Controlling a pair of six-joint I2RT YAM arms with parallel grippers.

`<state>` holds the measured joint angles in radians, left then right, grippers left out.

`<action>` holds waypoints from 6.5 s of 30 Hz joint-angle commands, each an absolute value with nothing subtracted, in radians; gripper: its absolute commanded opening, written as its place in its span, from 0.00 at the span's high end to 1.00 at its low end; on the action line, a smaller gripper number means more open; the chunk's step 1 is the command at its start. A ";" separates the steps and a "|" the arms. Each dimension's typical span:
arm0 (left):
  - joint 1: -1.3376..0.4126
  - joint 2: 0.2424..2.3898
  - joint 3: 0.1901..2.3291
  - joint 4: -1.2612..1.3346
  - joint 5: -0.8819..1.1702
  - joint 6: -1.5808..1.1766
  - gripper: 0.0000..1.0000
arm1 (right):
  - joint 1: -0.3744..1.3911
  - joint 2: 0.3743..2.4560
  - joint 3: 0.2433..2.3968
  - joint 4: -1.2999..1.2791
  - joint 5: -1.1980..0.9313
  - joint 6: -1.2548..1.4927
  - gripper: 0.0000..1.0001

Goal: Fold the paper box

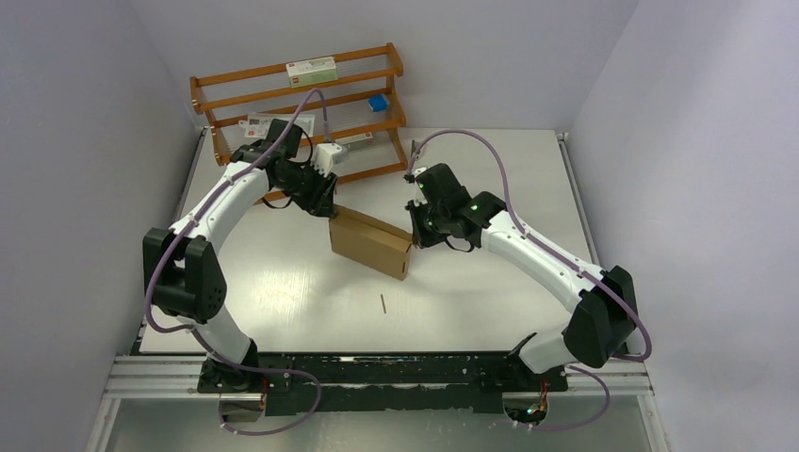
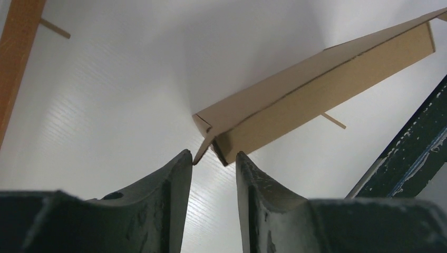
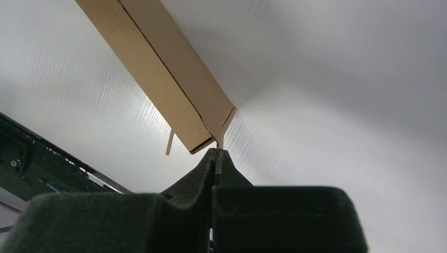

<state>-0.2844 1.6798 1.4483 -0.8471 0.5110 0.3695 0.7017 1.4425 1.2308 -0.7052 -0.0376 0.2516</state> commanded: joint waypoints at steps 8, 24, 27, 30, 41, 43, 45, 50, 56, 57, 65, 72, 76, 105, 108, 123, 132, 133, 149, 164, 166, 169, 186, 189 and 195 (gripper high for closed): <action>-0.302 1.639 1.436 -0.799 0.600 0.389 0.86 | 0.709 1.453 1.274 -0.721 -0.021 0.223 1.00; -0.400 1.413 1.188 -0.671 0.409 0.061 0.95 | 0.717 1.498 1.329 -0.674 0.049 0.186 1.00; -0.420 1.369 1.153 -0.662 0.338 -0.032 0.95 | 0.718 1.506 1.336 -0.664 0.068 0.180 1.00; -0.438 1.325 1.118 -0.642 0.298 -0.108 0.95 | 0.718 1.514 1.346 -0.661 0.084 0.202 1.00; -0.493 1.253 1.012 -0.511 0.209 -0.299 0.95 | 0.726 1.506 1.299 -0.624 0.109 0.334 1.00; -0.499 1.254 1.005 -0.505 0.207 -0.305 0.95 | 0.732 1.498 1.284 -0.612 0.114 0.344 1.00; -0.505 1.254 0.997 -0.499 0.207 -0.311 0.95 | 0.738 1.492 1.271 -0.603 0.124 0.353 1.00; -0.513 1.247 0.984 -0.479 0.204 -0.332 0.95 | 0.749 1.479 1.242 -0.594 0.154 0.382 1.00; -0.520 1.235 0.962 -0.461 0.206 -0.349 0.95 | 0.761 1.473 1.215 -0.576 0.174 0.420 1.00; -0.520 1.234 0.957 -0.460 0.205 -0.351 0.95 | 0.764 1.469 1.210 -0.571 0.179 0.421 1.00; -0.523 1.215 0.933 -0.449 0.202 -0.366 0.95 | 0.781 1.425 1.124 -0.519 0.229 0.403 1.00; -0.523 1.203 0.929 -0.453 0.187 -0.371 0.89 | 0.790 1.377 1.034 -0.477 0.255 0.369 1.00; -0.523 1.180 0.947 -0.475 0.141 -0.373 0.79 | 0.790 1.367 1.023 -0.474 0.271 0.352 1.00; -0.523 1.197 1.017 -0.615 0.151 -0.281 0.72 | 0.790 1.373 1.023 -0.465 0.258 0.337 1.00; -0.523 1.201 1.018 -0.605 0.129 -0.276 0.72 | 0.790 1.372 1.022 -0.465 0.253 0.338 1.00; -0.524 1.219 1.042 -0.636 0.075 -0.243 0.83 | 0.790 1.369 1.015 -0.467 0.250 0.340 1.00; -0.525 1.209 1.003 -0.606 0.095 -0.275 0.83 | 0.790 1.378 1.022 -0.466 0.243 0.339 1.00; -0.525 1.207 0.991 -0.599 0.101 -0.286 0.83 | 0.791 1.377 1.021 -0.466 0.244 0.338 1.00; -0.529 1.085 0.861 -0.523 0.080 -0.356 0.74 | 0.788 1.330 0.977 -0.407 0.230 0.378 0.96; -0.443 0.977 0.845 -0.528 0.142 -0.601 0.23 | 0.703 1.226 1.010 -0.408 0.105 0.479 0.51; -0.401 0.973 0.828 -0.508 0.180 -0.667 0.22 | 0.682 1.231 1.025 -0.409 0.104 0.524 0.48; -0.353 0.971 0.797 -0.480 0.223 -0.757 0.21 | 0.641 1.249 1.038 -0.420 0.080 0.620 0.44; -0.343 0.903 0.632 -0.263 0.223 -1.058 0.16 | 0.556 1.261 0.875 -0.217 -0.075 0.935 0.42; -0.342 0.908 0.614 -0.238 0.227 -1.096 0.13 | 0.542 1.276 0.861 -0.200 -0.102 0.957 0.42; -0.344 0.913 0.575 -0.201 0.246 -1.146 0.14 | 0.533 1.280 0.832 -0.177 -0.138 0.981 0.42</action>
<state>-0.3492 0.9146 0.6029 -0.2653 0.2226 -1.0908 0.5453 1.2785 0.8547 -0.2214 -0.1028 0.9424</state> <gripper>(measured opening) 0.867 0.582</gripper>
